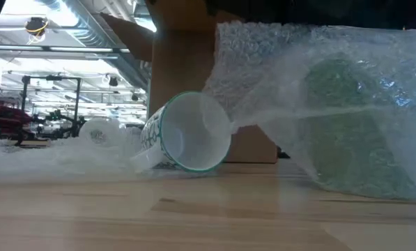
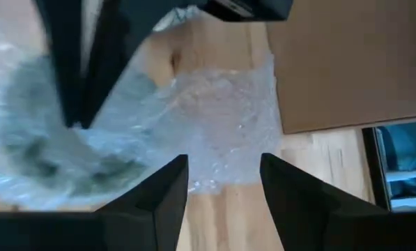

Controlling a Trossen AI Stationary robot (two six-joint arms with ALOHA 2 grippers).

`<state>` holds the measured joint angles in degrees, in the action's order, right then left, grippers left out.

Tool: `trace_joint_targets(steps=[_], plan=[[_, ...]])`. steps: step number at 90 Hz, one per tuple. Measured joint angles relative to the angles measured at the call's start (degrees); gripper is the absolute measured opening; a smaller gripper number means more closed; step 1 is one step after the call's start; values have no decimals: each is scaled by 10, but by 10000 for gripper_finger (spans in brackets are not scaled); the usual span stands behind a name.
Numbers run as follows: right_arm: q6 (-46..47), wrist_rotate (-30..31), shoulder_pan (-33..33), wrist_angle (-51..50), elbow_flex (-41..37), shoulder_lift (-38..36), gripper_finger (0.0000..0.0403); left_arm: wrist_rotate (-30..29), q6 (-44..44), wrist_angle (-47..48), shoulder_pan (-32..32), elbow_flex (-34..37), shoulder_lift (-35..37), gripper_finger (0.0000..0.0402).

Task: Wrap mug
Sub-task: Wrap the green mug with the right transparent bubble wrap

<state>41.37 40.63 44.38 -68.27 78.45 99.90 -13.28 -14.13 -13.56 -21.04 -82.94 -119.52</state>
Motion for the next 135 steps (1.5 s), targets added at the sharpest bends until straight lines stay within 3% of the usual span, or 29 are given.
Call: trace_joint_targets(steps=[15, 41, 83, 114, 135], plan=[[-17, -7, 3, 44, -7, 0, 134, -5, 0, 0, 0, 0, 0, 0], [-101, -64, 1, 150, -11, 5, 7, -16, 0, 2, 0, 0, 0, 0], [-81, -109, 2, 231, -90, 5, 4, -19, -4, -2, -1, 1, -1, 0], [-99, -125, 2, 200, -87, 3, 0, -19, -4, 0, 0, 1, -1, 0], [-116, -133, 2, 130, -12, 3, 0, -18, -4, 0, 0, 1, -1, 0]])
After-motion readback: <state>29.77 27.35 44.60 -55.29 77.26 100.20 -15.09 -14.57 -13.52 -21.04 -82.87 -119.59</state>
